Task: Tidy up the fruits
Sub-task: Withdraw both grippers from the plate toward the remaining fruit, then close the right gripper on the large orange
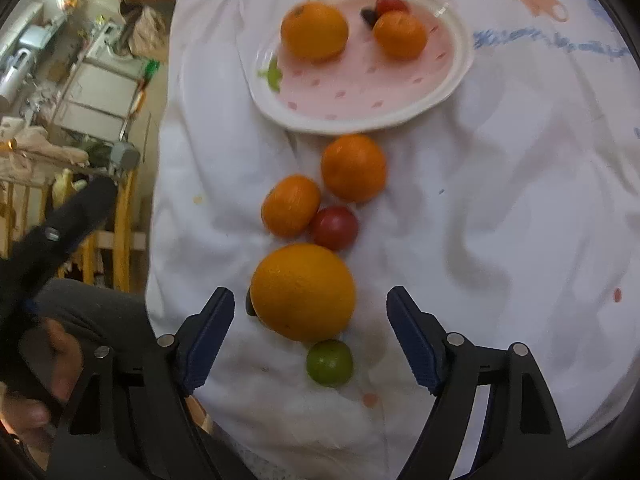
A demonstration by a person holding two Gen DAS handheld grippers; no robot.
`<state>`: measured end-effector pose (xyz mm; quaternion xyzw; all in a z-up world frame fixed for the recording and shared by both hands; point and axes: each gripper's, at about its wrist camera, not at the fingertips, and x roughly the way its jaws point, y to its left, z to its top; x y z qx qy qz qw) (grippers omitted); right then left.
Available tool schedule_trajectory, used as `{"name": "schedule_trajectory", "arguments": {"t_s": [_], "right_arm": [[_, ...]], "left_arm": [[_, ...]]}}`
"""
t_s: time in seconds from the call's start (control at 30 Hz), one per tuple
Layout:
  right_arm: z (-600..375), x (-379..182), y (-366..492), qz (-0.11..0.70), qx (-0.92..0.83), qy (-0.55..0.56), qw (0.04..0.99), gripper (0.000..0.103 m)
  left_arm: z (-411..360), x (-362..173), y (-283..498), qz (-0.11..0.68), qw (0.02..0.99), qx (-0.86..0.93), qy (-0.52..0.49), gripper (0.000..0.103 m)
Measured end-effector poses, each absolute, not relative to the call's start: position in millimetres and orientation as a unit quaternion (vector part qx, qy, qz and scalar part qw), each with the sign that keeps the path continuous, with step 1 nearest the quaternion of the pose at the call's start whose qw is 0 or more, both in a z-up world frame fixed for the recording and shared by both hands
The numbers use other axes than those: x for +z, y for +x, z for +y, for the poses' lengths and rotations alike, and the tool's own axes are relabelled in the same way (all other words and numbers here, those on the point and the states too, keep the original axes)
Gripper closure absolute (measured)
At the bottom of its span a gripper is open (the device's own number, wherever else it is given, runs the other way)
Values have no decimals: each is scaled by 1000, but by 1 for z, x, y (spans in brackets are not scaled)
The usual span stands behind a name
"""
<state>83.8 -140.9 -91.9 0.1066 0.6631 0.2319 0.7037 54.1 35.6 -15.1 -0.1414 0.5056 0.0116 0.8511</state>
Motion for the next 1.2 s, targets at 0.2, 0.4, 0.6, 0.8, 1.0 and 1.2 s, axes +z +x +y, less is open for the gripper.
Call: {"name": "schedule_trajectory", "arguments": {"t_s": [0.2,0.4,0.6,0.8,1.0,1.2], "right_arm": [[-121,-112,86,683,228,80,689,22],[-117,-120,86,687,230,71,685,34],[-134,-114,86,683,230,85,688,37],[-159,-104,88,668,222,112,702,38],[-170,-102,90,662,226,128,703,38],[-186,-91,91,645,224,152,715,38]], "left_arm": [[41,-17,54,507,849,18,-149,21],[46,-20,54,512,844,20,-160,21],[45,-23,56,520,839,25,-158,21],[45,-28,56,527,836,29,-151,21],[41,-34,57,535,833,31,-137,21],[36,-42,58,552,823,23,-130,21]]}}
